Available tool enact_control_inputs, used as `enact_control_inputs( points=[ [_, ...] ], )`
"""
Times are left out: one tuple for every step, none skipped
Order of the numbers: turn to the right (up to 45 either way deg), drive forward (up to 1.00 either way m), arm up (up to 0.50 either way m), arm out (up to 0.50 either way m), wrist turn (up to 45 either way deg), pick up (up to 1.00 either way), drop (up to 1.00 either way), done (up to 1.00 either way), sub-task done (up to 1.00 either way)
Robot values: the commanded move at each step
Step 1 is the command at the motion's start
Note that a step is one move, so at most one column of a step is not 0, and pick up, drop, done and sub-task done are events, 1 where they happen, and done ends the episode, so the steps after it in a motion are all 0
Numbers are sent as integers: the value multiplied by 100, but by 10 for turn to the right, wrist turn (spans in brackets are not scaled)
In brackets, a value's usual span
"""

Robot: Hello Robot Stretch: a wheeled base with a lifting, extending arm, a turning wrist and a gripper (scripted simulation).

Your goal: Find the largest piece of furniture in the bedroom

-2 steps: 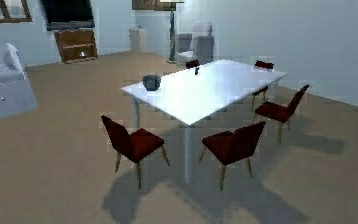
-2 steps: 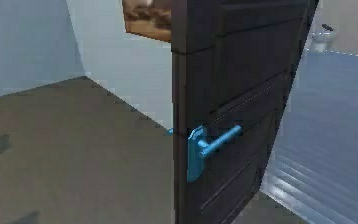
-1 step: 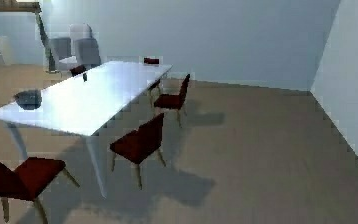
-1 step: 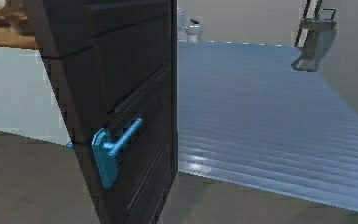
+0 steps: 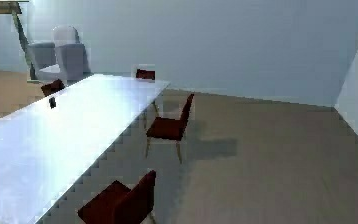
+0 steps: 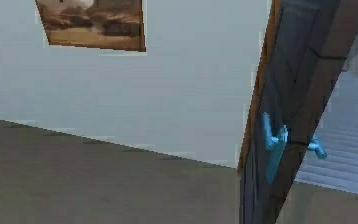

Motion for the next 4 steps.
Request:
enact_control_inputs(
  points=[
    [450, 0, 0, 0, 0, 0, 0, 0, 0],
    [270, 0, 0, 0, 0, 0, 0, 0, 0],
    [0, 30, 0, 0, 0, 0, 0, 0, 0],
    [-450, 0, 0, 0, 0, 0, 0, 0, 0]
  ],
)
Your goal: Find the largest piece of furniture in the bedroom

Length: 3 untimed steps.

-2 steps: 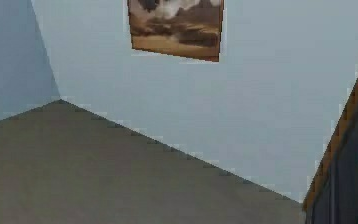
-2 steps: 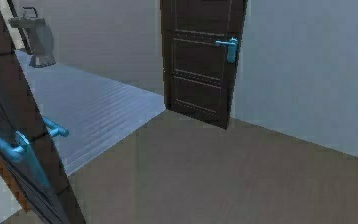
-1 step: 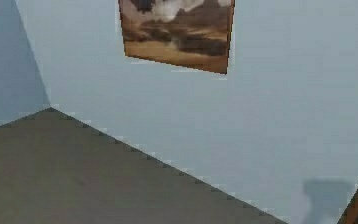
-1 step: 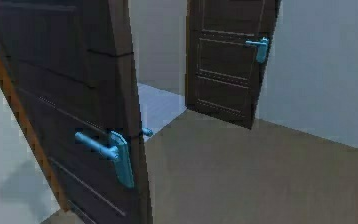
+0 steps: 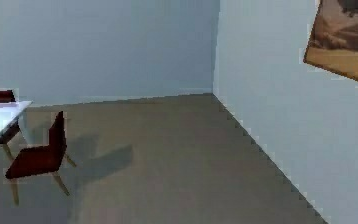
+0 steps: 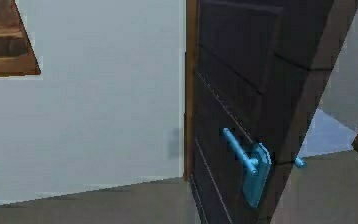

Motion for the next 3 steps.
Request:
enact_control_inputs(
  points=[
    [-450, 0, 0, 0, 0, 0, 0, 0, 0],
    [-450, 0, 0, 0, 0, 0, 0, 0, 0],
    [-120, 0, 0, 0, 0, 0, 0, 0, 0]
  ],
)
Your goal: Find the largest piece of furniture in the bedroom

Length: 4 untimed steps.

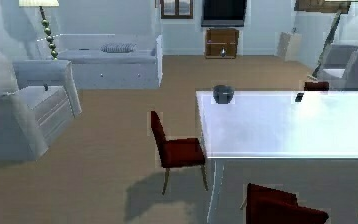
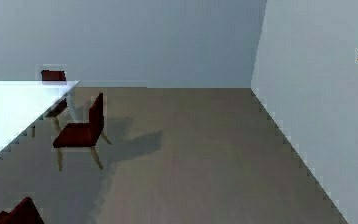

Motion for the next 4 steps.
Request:
enact_control_inputs(
  points=[
    [-30, 0, 0, 0, 0, 0, 0, 0, 0],
    [0, 40, 0, 0, 0, 0, 0, 0, 0],
    [450, 0, 0, 0, 0, 0, 0, 0, 0],
    [450, 0, 0, 0, 0, 0, 0, 0, 0]
  ],
)
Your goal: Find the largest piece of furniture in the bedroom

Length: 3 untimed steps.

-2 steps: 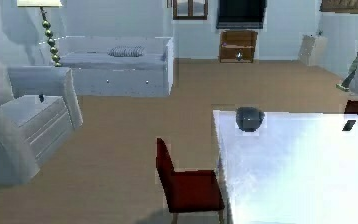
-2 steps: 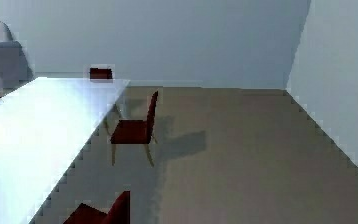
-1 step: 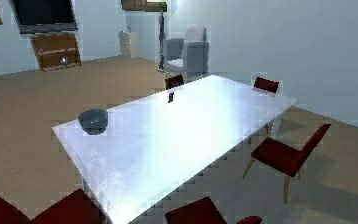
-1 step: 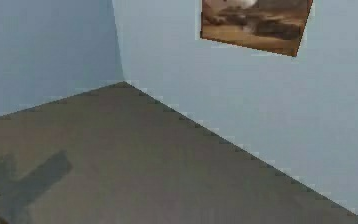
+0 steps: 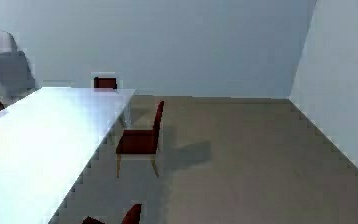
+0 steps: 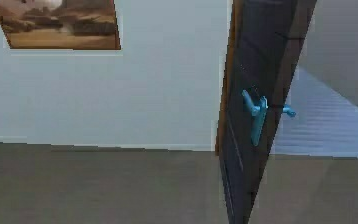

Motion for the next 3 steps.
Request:
enact_control_inputs(
  points=[
    [450, 0, 0, 0, 0, 0, 0, 0, 0],
    [210, 0, 0, 0, 0, 0, 0, 0, 0],
    [0, 30, 0, 0, 0, 0, 0, 0, 0]
  ],
)
